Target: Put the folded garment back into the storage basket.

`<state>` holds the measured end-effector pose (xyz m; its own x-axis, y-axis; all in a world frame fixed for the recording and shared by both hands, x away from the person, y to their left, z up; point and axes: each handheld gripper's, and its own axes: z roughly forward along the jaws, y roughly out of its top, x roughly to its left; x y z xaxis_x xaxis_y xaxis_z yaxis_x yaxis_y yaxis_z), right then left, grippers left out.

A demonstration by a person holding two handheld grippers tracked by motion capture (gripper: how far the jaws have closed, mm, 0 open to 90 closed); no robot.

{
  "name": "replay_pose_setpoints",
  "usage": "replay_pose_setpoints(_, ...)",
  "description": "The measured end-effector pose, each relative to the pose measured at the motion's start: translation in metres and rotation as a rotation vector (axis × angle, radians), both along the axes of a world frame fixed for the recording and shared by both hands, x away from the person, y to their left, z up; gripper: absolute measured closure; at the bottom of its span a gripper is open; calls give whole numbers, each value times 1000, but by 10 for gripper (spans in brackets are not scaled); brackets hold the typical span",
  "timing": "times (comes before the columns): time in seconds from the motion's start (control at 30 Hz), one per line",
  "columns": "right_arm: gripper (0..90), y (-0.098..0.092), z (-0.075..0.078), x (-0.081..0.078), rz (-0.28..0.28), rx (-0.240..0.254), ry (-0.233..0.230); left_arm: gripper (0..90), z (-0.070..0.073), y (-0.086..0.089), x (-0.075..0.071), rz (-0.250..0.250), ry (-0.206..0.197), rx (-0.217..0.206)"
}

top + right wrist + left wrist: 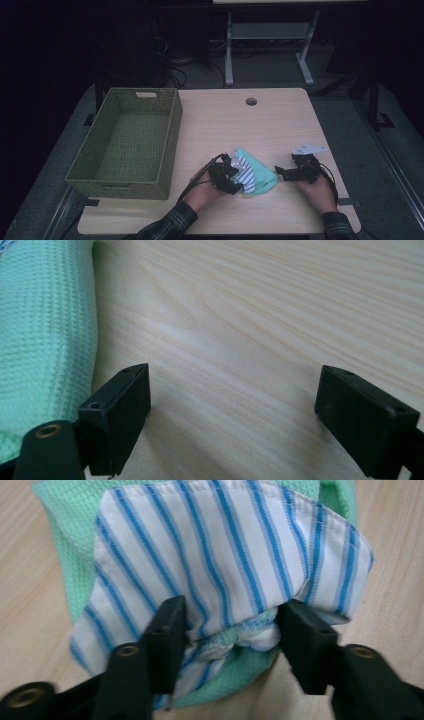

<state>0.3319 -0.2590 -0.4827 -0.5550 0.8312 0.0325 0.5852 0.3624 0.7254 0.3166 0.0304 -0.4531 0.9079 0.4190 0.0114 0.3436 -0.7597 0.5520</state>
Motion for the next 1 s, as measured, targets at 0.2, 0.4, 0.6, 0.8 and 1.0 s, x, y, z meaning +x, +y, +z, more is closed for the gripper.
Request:
replay_pose_setpoints(0.2, 139, 0, 0, 0, -4, -1, 1, 675, 0, 5, 6, -30, -15, -15)
replay_pose_setpoints(0.4, 139, 0, 0, 0, -4, -1, 1, 727, 1, 6, 9, -37, -6, -17)
replay_pose_setpoints(0.6, 139, 0, 0, 0, -4, -3, -1, 731, 6, 8, 10, -41, 22, -53)
replay_pose_setpoints(0.8, 139, 0, 0, -1, -8, -1, 3, 733, 16, 11, 10, -53, 31, -85)
replay_pose_setpoints(1.0, 139, 0, 0, -1, -8, -3, 2, 734, 29, 16, 10, -48, 41, -129)
